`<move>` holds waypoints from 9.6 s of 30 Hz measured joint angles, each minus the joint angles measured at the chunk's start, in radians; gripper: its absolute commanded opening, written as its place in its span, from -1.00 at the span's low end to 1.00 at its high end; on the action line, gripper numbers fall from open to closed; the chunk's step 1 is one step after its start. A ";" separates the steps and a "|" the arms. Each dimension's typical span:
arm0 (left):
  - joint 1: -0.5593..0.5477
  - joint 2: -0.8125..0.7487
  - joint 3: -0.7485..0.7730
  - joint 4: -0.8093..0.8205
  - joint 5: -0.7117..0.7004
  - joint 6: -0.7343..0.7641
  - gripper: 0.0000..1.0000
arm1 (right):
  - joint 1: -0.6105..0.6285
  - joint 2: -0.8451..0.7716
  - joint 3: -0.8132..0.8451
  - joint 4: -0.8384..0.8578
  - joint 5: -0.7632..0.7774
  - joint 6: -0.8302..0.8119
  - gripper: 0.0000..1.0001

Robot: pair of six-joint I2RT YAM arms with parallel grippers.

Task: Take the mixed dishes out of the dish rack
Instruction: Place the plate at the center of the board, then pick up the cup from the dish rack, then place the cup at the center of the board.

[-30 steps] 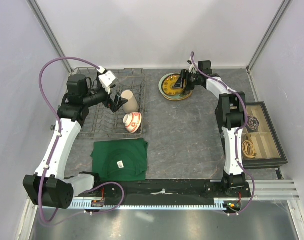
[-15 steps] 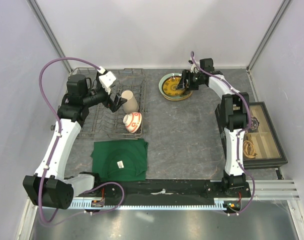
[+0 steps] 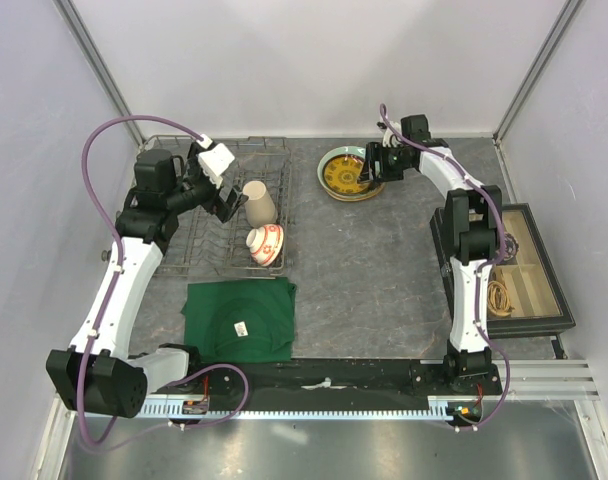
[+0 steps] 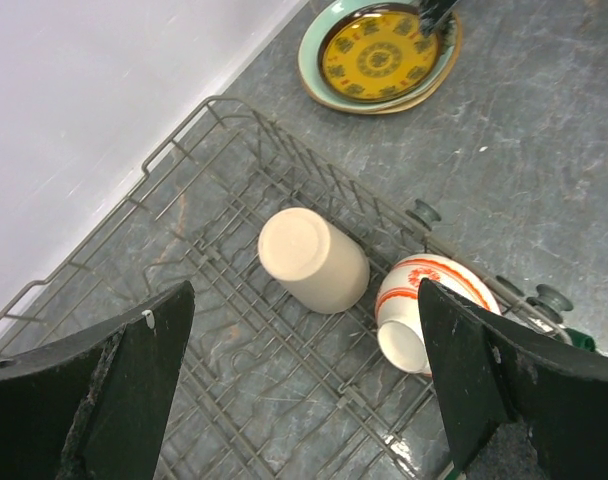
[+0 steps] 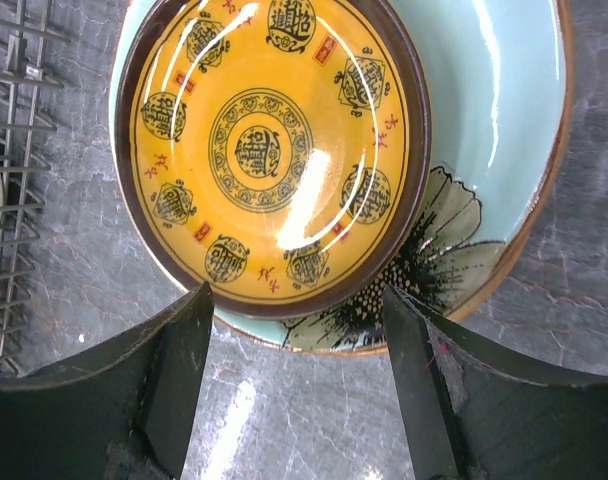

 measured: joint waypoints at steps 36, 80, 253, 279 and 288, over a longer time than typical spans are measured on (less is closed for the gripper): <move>-0.125 0.523 0.299 -0.181 -0.256 0.006 0.99 | 0.053 -0.541 -0.383 0.020 0.060 -0.193 0.88; -0.125 0.688 0.446 -0.277 -0.254 0.005 -0.97 | 0.053 -0.578 -0.463 0.035 0.079 -0.222 0.87; 0.202 0.346 0.344 -0.562 0.138 0.002 0.86 | 0.077 -0.092 0.286 -0.791 0.481 -0.539 -1.00; 0.196 0.346 0.347 -0.585 0.137 0.016 0.85 | 0.077 -0.112 0.212 -0.792 0.429 -0.597 -1.00; 0.195 0.346 0.347 -0.597 0.137 0.022 0.85 | 0.089 -0.116 0.204 -0.793 0.428 -0.600 -0.83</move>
